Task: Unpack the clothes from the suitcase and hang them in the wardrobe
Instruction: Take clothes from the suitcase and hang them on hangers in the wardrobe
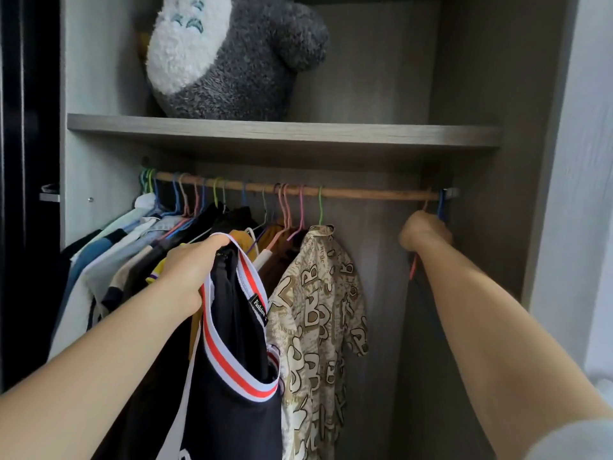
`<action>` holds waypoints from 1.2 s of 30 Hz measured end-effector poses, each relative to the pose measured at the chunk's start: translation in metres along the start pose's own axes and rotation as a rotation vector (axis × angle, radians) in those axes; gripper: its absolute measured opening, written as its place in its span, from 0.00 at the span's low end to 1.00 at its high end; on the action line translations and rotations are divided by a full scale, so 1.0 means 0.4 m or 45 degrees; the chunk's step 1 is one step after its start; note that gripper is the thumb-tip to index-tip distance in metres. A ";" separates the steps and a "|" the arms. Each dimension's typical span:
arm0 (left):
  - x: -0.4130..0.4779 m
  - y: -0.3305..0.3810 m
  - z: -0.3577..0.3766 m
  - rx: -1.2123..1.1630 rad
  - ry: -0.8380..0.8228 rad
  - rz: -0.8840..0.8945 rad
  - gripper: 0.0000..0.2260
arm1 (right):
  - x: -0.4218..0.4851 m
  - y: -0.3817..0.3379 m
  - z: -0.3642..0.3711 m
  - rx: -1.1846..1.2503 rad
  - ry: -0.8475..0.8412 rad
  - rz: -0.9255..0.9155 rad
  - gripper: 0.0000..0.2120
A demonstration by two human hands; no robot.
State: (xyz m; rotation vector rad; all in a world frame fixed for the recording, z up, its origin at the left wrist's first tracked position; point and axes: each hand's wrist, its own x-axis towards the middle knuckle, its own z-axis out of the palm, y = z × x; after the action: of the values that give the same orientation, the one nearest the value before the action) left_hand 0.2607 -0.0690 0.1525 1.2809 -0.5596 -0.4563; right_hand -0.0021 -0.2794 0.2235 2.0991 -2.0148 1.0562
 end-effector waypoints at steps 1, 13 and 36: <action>-0.002 -0.002 -0.004 0.003 0.010 0.007 0.22 | 0.006 -0.005 0.006 0.115 0.028 -0.002 0.16; -0.077 -0.021 -0.079 -0.055 0.117 -0.002 0.04 | -0.165 0.006 0.197 1.364 -0.311 0.319 0.20; -0.259 -0.002 -0.284 -0.003 0.150 -0.105 0.21 | -0.661 -0.234 0.053 2.799 -1.165 -0.010 0.20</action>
State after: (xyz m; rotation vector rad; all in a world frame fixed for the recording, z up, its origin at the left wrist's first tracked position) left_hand 0.2502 0.0800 0.1164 1.3229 -0.4087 -0.4464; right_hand 0.1122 -0.0463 0.1156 3.3265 0.3766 3.7257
